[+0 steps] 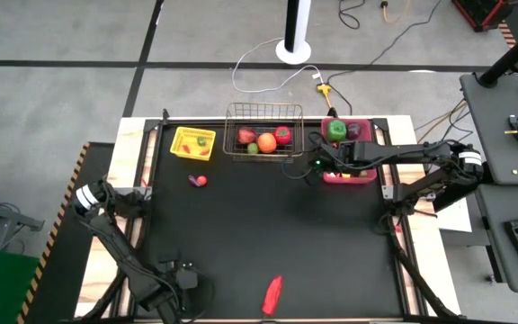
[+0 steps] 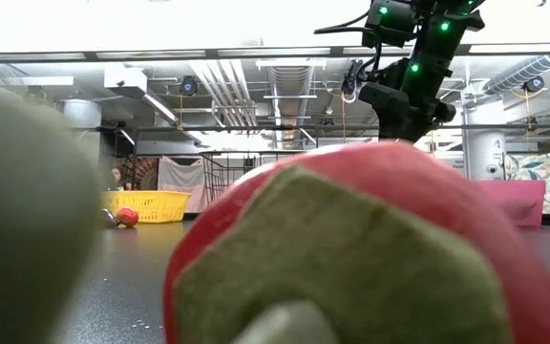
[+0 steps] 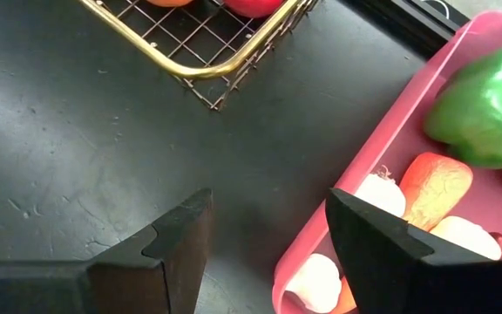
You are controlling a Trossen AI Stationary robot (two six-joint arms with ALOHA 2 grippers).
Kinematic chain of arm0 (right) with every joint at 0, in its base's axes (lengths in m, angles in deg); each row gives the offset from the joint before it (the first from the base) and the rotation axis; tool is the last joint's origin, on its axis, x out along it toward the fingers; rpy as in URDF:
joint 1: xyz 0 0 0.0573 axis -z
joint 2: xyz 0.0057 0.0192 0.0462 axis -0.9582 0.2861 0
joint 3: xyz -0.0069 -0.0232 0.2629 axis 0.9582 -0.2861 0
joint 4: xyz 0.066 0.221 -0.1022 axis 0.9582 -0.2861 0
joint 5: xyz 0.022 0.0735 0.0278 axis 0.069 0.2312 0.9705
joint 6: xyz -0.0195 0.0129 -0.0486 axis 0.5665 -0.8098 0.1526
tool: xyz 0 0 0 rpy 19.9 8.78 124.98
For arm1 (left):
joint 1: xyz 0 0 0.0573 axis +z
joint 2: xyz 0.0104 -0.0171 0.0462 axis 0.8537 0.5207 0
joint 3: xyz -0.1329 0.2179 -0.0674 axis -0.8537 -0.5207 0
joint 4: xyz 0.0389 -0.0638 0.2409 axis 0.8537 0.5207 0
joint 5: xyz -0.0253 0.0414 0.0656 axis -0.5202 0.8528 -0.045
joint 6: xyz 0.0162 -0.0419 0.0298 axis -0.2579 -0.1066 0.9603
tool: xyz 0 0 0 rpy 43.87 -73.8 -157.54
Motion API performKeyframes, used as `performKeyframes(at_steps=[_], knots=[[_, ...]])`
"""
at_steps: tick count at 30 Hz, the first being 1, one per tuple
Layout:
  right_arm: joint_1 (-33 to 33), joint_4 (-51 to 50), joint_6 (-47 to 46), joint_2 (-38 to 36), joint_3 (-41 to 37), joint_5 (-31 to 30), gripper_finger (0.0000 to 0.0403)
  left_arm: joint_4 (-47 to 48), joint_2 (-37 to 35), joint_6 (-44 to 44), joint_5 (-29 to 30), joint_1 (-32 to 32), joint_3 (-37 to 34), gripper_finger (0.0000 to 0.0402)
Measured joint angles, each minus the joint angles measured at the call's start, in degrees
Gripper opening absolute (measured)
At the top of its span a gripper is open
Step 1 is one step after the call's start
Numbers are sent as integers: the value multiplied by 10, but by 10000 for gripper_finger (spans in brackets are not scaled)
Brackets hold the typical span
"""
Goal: Sort produce into baskets
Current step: Put the yellow lemon into the gold wire basket
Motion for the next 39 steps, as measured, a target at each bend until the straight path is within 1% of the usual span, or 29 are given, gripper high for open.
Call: performKeyframes(at_steps=[2,5,8,11,14,16,18,20,22,27,28,30,33,35,39], knots=[[0,0,1,0,0,0,217,0,0,0,0,0,0,190],[0,0,1,0,0,0,217,7,-2,1,0,0,0,186],[0,0,1,0,0,0,217,40,-12,5,30,1,4,186],[0,0,1,0,0,0,217,89,-42,5,96,6,21,186],[-6,3,7,0,0,0,217,132,-83,5,189,17,38,186],[-13,17,16,0,0,0,217,133,-120,16,261,28,48,186],[-24,41,32,0,0,-3,217,115,-159,45,329,43,52,186],[-39,67,54,0,0,-4,217,66,-192,101,391,61,53,186],[-57,99,87,0,0,-4,217,-15,-221,197,427,84,48,186],[-111,177,179,0,0,-5,217,-231,-266,471,432,155,10,186],[-123,191,198,0,0,-4,217,-265,-274,520,427,166,-3,186],[-148,218,234,0,0,-5,217,-332,-293,590,396,195,-34,186],[-187,263,304,0,0,-7,217,-469,-317,654,336,239,-100,186],[-216,299,354,1,0,-18,217,-577,-326,681,311,266,-149,186],[-273,357,458,3,-1,-77,217,-755,-334,687,287,307,-232,186]])
